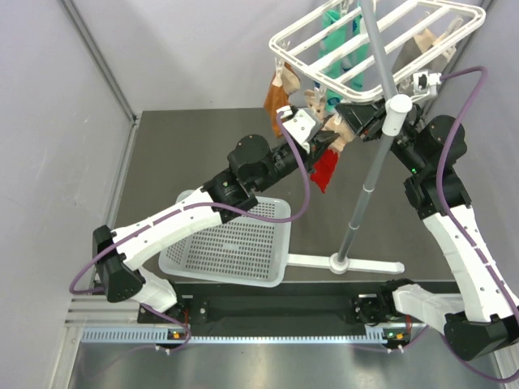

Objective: Clip the socks to the hanger
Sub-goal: Clamp the sock onto the hanger.

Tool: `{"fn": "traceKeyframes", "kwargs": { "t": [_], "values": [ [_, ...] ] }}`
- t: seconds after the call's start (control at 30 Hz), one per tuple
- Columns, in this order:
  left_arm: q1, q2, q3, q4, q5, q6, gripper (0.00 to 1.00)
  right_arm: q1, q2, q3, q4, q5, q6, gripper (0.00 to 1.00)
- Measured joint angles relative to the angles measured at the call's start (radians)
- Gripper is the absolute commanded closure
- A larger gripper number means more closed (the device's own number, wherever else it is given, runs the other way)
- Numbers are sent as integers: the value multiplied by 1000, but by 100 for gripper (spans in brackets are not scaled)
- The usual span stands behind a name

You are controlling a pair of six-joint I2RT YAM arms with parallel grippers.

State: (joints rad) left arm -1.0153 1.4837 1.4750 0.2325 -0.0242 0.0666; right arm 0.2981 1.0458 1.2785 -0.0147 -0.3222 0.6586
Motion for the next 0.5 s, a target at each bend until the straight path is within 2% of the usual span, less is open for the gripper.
{"fn": "traceKeyframes", "kwargs": {
  "t": [0.23,0.27,0.3,0.33,0.37,0.4,0.5],
  "values": [
    [0,6,10,0,1,-9,100,0,-15,0,-56,6,-3,46],
    [0,11,16,0,2,-12,92,0,-19,0,-66,12,-6,45],
    [0,19,27,-1,0,-18,78,0,-23,0,-74,18,-10,39],
    [0,22,29,-1,1,-17,78,0,-28,0,-85,24,-12,35],
    [0,27,35,-2,-1,-25,63,0,-34,0,-97,35,-19,31],
    [0,31,37,-2,-1,-21,54,0,-40,0,-108,45,-23,24],
    [0,38,40,-18,-19,-38,36,0,-64,0,-148,83,-46,9]
  ]
}}
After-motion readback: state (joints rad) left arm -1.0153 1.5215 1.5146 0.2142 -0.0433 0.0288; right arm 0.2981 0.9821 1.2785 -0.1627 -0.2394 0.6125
